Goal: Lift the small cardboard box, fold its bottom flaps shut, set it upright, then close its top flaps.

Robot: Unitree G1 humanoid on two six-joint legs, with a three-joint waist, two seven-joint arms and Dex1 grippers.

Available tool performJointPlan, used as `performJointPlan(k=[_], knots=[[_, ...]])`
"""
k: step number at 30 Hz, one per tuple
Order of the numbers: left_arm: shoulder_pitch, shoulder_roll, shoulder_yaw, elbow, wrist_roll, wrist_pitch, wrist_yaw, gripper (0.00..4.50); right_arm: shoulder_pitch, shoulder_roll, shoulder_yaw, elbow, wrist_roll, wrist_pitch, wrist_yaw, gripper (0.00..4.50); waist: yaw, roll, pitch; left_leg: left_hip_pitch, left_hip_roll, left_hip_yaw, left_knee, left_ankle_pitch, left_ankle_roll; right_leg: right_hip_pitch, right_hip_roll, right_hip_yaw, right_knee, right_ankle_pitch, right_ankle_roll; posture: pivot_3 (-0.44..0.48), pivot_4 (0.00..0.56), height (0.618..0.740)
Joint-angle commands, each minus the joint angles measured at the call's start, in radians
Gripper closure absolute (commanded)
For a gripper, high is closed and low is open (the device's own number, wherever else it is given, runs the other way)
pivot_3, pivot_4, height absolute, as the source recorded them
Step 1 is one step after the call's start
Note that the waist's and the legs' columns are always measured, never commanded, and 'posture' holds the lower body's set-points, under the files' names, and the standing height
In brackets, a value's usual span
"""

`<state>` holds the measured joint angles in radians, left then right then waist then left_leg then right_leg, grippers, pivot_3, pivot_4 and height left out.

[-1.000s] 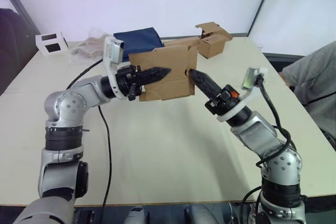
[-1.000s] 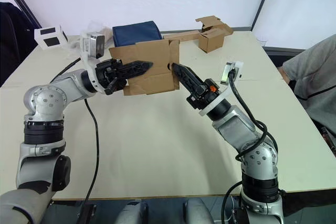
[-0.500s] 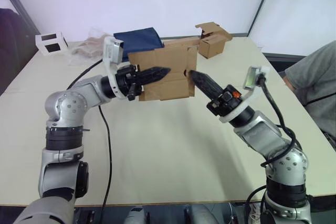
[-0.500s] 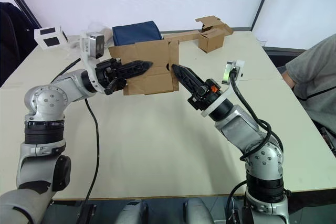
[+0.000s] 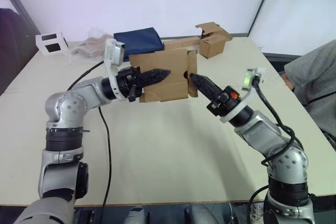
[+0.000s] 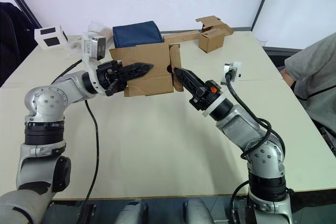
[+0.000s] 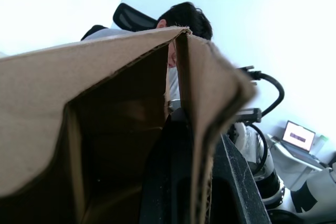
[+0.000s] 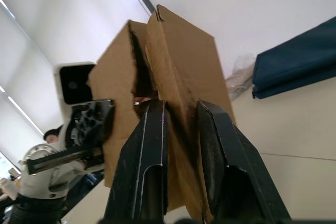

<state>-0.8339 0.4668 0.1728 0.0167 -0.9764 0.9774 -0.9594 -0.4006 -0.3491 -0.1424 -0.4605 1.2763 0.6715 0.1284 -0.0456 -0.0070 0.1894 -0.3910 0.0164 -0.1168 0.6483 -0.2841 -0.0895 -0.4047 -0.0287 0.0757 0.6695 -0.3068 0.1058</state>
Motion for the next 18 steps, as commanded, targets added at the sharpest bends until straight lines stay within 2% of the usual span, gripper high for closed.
performJointPlan(k=[1, 18], knots=[[-0.008, -0.003, 0.019, -0.040, -0.037, 0.001, -0.002, 4.50, -0.019, -0.006, -0.003, -0.015, -0.021, -0.005, 0.013, 3.63, 0.000, 0.000, 0.000, 0.000, 0.000, 0.000, 0.000, 0.000, 0.000, 0.000, 0.000, 0.000, 0.000, 0.000, 0.000, 0.000, 0.150, 0.740], [0.000, 0.007, 0.006, -0.026, -0.021, -0.013, 0.000, 4.50, -0.021, -0.010, -0.030, -0.059, 0.151, 0.016, 0.001, 3.63, 0.000, 0.000, 0.000, 0.000, 0.000, 0.000, 0.000, 0.000, 0.000, 0.000, 0.000, 0.000, 0.000, 0.000, 0.000, 0.000, 0.150, 0.740]])
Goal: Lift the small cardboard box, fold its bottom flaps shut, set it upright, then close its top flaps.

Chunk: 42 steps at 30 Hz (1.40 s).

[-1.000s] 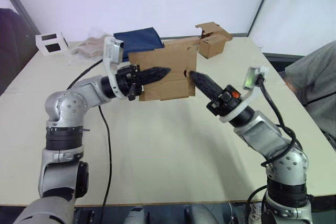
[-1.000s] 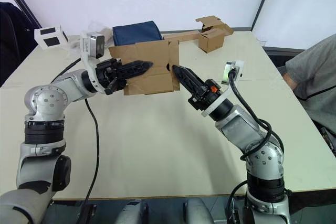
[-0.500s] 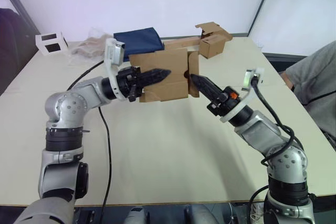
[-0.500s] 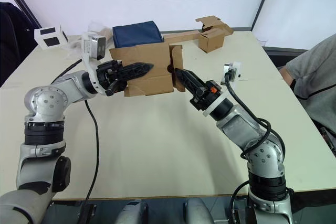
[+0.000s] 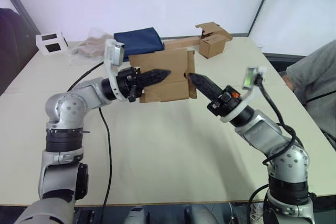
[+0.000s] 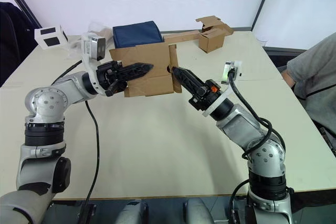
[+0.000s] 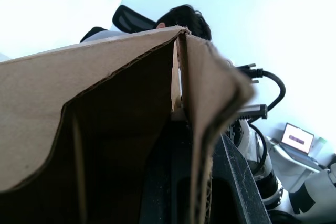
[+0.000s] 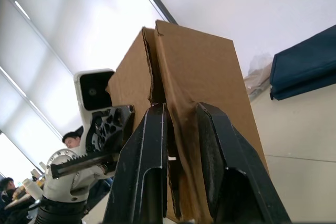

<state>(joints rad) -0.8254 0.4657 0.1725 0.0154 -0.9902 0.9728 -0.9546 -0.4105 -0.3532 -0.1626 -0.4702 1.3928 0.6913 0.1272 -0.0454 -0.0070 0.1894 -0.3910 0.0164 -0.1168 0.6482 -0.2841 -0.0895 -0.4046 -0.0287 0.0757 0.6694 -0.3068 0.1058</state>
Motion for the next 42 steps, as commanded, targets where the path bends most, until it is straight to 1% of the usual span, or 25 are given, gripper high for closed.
performJointPlan(k=[1, 12, 24, 32, 36, 41, 42], knots=[[-0.009, 0.008, 0.007, -0.024, -0.008, -0.008, -0.005, 4.50, -0.010, -0.006, -0.010, -0.049, 0.035, -0.005, 0.000, 3.63, 0.000, 0.000, 0.000, 0.000, 0.000, 0.000, 0.000, 0.000, 0.000, 0.000, 0.000, 0.000, 0.000, 0.000, 0.000, 0.000, 0.150, 0.740], [-0.017, 0.011, 0.010, -0.028, -0.016, 0.000, -0.004, 4.50, -0.012, -0.001, 0.003, -0.042, 0.011, -0.012, 0.006, 3.63, 0.000, 0.000, 0.000, 0.000, 0.000, 0.000, 0.000, 0.000, 0.000, 0.000, 0.000, 0.000, 0.000, 0.000, 0.000, 0.000, 0.150, 0.740], [-0.016, 0.003, -0.002, -0.028, -0.011, -0.002, -0.005, 4.50, -0.060, 0.102, 0.097, -0.101, 0.088, -0.014, -0.079, 3.63, -0.001, 0.000, 0.000, 0.000, 0.000, 0.000, 0.000, 0.000, 0.000, 0.000, 0.000, 0.000, 0.000, 0.000, 0.000, 0.000, 0.150, 0.740], [-0.032, -0.034, 0.030, -0.012, -0.032, -0.007, 0.038, 4.50, -0.021, 0.034, 0.093, -0.138, 0.149, 0.015, -0.067, 3.63, 0.000, 0.000, 0.000, 0.000, 0.000, 0.000, 0.000, 0.000, 0.000, 0.000, 0.000, 0.000, 0.000, 0.000, 0.000, 0.000, 0.150, 0.740], [-0.032, -0.041, 0.028, -0.021, -0.043, -0.001, 0.046, 4.50, -0.009, 0.013, 0.104, -0.140, 0.118, 0.005, -0.071, 3.63, -0.002, 0.000, 0.000, 0.000, 0.000, 0.000, 0.000, 0.000, 0.000, 0.000, 0.000, 0.000, 0.000, 0.000, 0.000, 0.000, 0.150, 0.740], [-0.036, -0.041, 0.029, -0.024, -0.051, 0.004, 0.048, 4.50, 0.007, -0.002, 0.025, -0.095, 0.135, -0.038, -0.080, 3.63, 0.000, 0.000, 0.000, 0.000, 0.000, 0.000, 0.000, 0.000, 0.000, 0.000, 0.000, 0.000, 0.000, 0.000, 0.000, 0.000, 0.150, 0.740], [-0.038, -0.038, 0.027, -0.020, -0.049, 0.002, 0.044, 4.50, 0.028, -0.012, -0.012, -0.073, 0.138, -0.048, -0.075, 3.63, 0.001, 0.000, 0.000, 0.000, 0.000, 0.000, 0.000, 0.000, 0.000, 0.000, 0.000, 0.000, 0.000, 0.000, 0.000, 0.000, 0.150, 0.740]])
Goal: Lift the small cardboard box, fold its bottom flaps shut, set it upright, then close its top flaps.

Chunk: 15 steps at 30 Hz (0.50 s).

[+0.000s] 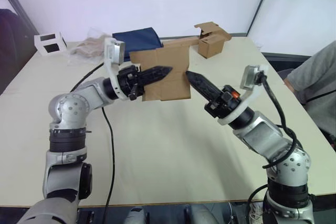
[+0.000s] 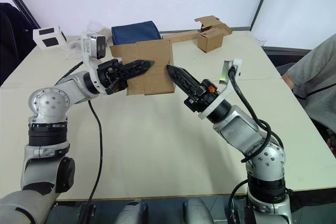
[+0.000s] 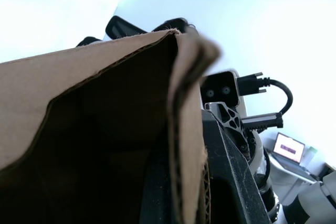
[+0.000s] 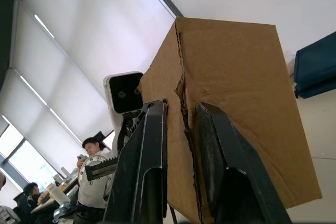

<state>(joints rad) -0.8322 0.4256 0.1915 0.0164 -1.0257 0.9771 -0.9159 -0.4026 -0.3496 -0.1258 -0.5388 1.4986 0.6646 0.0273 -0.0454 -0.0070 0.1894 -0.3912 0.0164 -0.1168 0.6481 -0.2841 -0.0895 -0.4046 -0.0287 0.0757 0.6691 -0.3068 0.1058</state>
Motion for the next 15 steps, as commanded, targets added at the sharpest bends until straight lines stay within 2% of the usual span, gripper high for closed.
performJointPlan(k=[1, 3, 5, 7, 15], knots=[[-0.032, 0.004, 0.007, -0.018, -0.013, -0.003, 0.002, 4.50, 0.034, -0.023, -0.074, 0.011, 0.036, -0.029, 0.030, 3.63, 0.003, 0.000, 0.000, 0.000, 0.000, 0.000, 0.000, 0.000, 0.000, 0.000, 0.000, 0.000, 0.000, 0.000, 0.000, 0.000, 0.150, 0.740], [-0.032, 0.005, 0.005, -0.014, -0.010, -0.009, -0.001, 4.50, 0.077, -0.048, -0.101, 0.040, -0.005, -0.030, 0.054, 3.63, 0.004, 0.000, 0.000, 0.000, 0.000, 0.000, 0.000, 0.000, 0.000, 0.001, 0.000, 0.000, 0.000, 0.000, 0.000, 0.000, 0.150, 0.740], [-0.030, 0.006, 0.003, -0.016, -0.008, -0.012, -0.004, 4.50, 0.100, -0.047, -0.115, 0.057, -0.014, -0.042, 0.068, 4.16, 0.001, 0.000, 0.000, 0.000, 0.000, 0.000, 0.000, 0.000, 0.000, 0.001, 0.000, 0.000, -0.001, 0.000, 0.000, 0.000, 0.150, 0.740], [-0.031, 0.005, 0.004, -0.014, -0.008, -0.014, -0.003, 4.50, 0.111, -0.048, -0.110, 0.056, -0.023, -0.040, 0.081, 4.45, -0.001, 0.000, 0.000, 0.000, 0.000, 0.000, 0.000, 0.000, 0.000, 0.001, 0.000, 0.000, 0.000, 0.000, 0.000, 0.000, 0.150, 0.740], [-0.031, 0.001, -0.001, -0.008, -0.006, -0.020, -0.002, 4.50, 0.067, -0.025, 0.005, -0.003, -0.047, 0.002, 0.095, 4.45, -0.003, 0.000, 0.000, 0.000, 0.000, 0.000, 0.000, 0.000, 0.000, 0.000, 0.001, 0.000, 0.000, 0.000, 0.000, 0.000, 0.150, 0.740]])
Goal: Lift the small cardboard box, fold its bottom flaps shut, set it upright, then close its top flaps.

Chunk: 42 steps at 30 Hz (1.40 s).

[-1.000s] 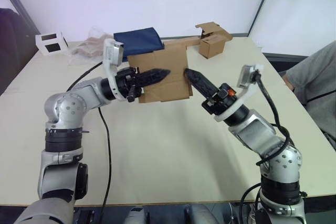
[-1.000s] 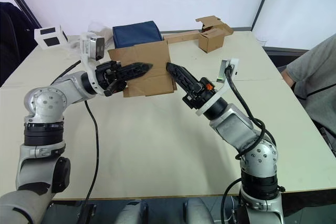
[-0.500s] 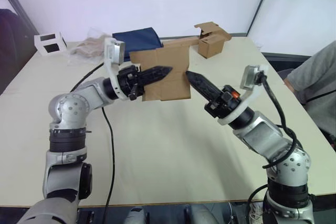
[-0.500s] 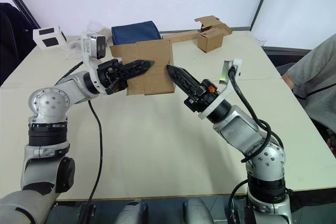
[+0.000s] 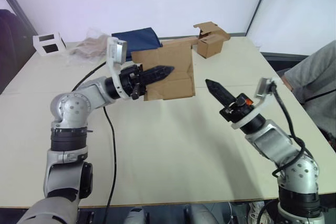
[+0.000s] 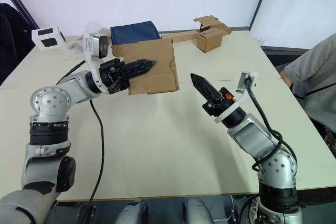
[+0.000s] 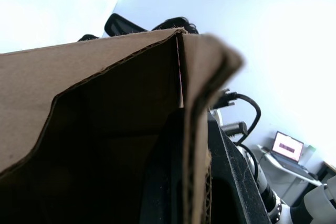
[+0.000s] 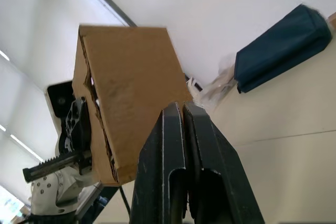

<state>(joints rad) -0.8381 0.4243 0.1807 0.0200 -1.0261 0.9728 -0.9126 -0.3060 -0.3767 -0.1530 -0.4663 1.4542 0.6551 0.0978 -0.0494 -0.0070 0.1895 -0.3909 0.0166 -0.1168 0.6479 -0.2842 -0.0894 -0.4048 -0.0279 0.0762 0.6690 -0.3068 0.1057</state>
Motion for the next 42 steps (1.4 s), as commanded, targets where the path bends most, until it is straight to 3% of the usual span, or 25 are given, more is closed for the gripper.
performJointPlan(k=[1, 5, 9, 16, 19, 21, 23, 25, 28, 30, 34, 38, 42], knots=[[-0.024, 0.000, 0.007, -0.011, -0.004, -0.017, -0.005, 4.50, -0.039, 0.004, 0.056, -0.091, -0.006, 0.021, 0.022, 4.45, 0.002, 0.000, 0.000, 0.000, 0.000, 0.000, 0.000, 0.000, 0.000, 0.000, 0.000, 0.000, 0.000, 0.000, 0.000, 0.000, 0.150, 0.740], [-0.022, -0.004, -0.010, -0.014, 0.016, -0.028, -0.008, 4.50, -0.038, -0.014, 0.074, -0.122, -0.041, 0.033, 0.027, 4.45, 0.007, 0.000, 0.000, 0.000, 0.000, 0.000, 0.000, 0.000, 0.000, 0.000, -0.001, 0.000, 0.000, 0.000, 0.000, 0.000, 0.150, 0.740], [-0.036, 0.012, -0.036, -0.010, 0.055, -0.041, -0.015, 4.50, 0.057, -0.094, -0.041, -0.107, -0.076, 0.014, 0.036, 4.45, 0.009, 0.000, 0.000, 0.000, 0.000, 0.000, 0.000, 0.000, 0.000, 0.001, -0.001, -0.001, -0.001, 0.000, 0.000, 0.000, 0.150, 0.740], [-0.133, 0.057, -0.226, 0.050, 0.249, -0.059, -0.062, 4.50, 0.252, -0.278, -0.200, -0.200, -0.151, 0.004, 0.164, 4.45, 0.009, 0.000, 0.000, 0.000, -0.001, 0.000, 0.000, 0.000, 0.000, 0.001, 0.000, 0.000, -0.002, 0.000, 0.000, 0.000, 0.150, 0.740], [-0.247, 0.059, -0.394, 0.177, 0.416, -0.110, -0.126, 4.50, 0.331, -0.332, -0.231, -0.261, -0.175, 0.014, 0.196, 4.45, 0.007, 0.000, 0.000, 0.000, 0.000, 0.000, 0.000, 0.000, 0.001, 0.001, 0.001, 0.000, -0.002, 0.000, 0.000, 0.000, 0.150, 0.740], [-0.354, 0.065, -0.576, 0.296, 0.579, -0.170, -0.218, 4.50, 0.364, -0.350, -0.245, -0.293, -0.195, 0.007, 0.198, 4.45, 0.010, -0.001, 0.000, 0.000, -0.001, 0.000, 0.000, 0.000, 0.001, 0.002, 0.001, -0.001, -0.002, 0.000, 0.000, 0.000, 0.150, 0.740], [-0.427, 0.059, -0.704, 0.390, 0.699, -0.247, -0.311, 4.50, 0.362, -0.335, -0.249, -0.289, -0.197, -0.011, 0.173, 4.45, 0.009, -0.001, 0.000, 0.000, -0.001, 0.000, 0.001, 0.000, 0.001, 0.003, 0.001, 0.000, -0.002, 0.000, 0.000, 0.000, 0.150, 0.740], [-0.469, 0.030, -0.784, 0.495, 0.821, -0.370, -0.319, 4.50, 0.354, -0.302, -0.241, -0.274, -0.199, -0.031, 0.141, 4.45, 0.006, -0.001, 0.000, 0.001, -0.001, 0.000, 0.001, 0.000, 0.001, 0.004, 0.000, 0.000, -0.003, 0.000, 0.000, 0.000, 0.150, 0.740], [-0.519, -0.012, -0.879, 0.619, 0.943, -0.515, -0.424, 3.76, 0.377, -0.255, -0.192, -0.313, -0.249, -0.052, 0.114, 4.50, 0.004, 0.000, 0.001, 0.001, -0.001, 0.000, -0.001, -0.001, 0.002, 0.003, 0.001, 0.001, -0.003, 0.000, 0.000, 0.000, 0.150, 0.740], [-0.537, -0.040, -0.889, 0.675, 0.984, -0.564, -0.472, 2.87, 0.387, -0.234, -0.178, -0.329, -0.266, -0.062, 0.101, 4.50, 0.004, 0.000, 0.001, 0.000, -0.001, 0.000, -0.001, -0.001, 0.002, 0.001, 0.001, 0.001, -0.003, 0.000, 0.000, 0.000, 0.150, 0.740], [-0.565, -0.074, -0.932, 0.691, 1.026, -0.580, -0.663, 1.59, 0.423, -0.181, -0.151, -0.362, -0.310, -0.090, 0.071, 4.50, 0.008, -0.001, 0.001, -0.001, -0.001, 0.000, 0.000, -0.001, 0.002, 0.001, 0.001, 0.001, -0.003, 0.000, 0.000, 0.000, 0.150, 0.740], [-0.637, -0.118, -0.858, 0.745, 1.038, -0.581, -0.682, 0.16, 0.444, -0.157, -0.120, -0.379, -0.362, -0.103, 0.051, 4.50, 0.008, -0.001, 0.001, -0.001, -0.001, 0.000, 0.001, -0.001, 0.002, 0.001, 0.001, 0.001, -0.002, 0.000, 0.000, 0.000, 0.150, 0.740], [-0.746, -0.161, -0.754, 0.862, 1.029, -0.569, -0.636, 0.07, 0.448, -0.144, -0.111, -0.382, -0.371, -0.115, 0.052, 4.50, 0.006, -0.002, 0.002, -0.001, -0.001, 0.000, 0.001, -0.001, 0.003, 0.001, 0.001, 0.001, -0.002, 0.000, 0.000, 0.000, 0.150, 0.740]])
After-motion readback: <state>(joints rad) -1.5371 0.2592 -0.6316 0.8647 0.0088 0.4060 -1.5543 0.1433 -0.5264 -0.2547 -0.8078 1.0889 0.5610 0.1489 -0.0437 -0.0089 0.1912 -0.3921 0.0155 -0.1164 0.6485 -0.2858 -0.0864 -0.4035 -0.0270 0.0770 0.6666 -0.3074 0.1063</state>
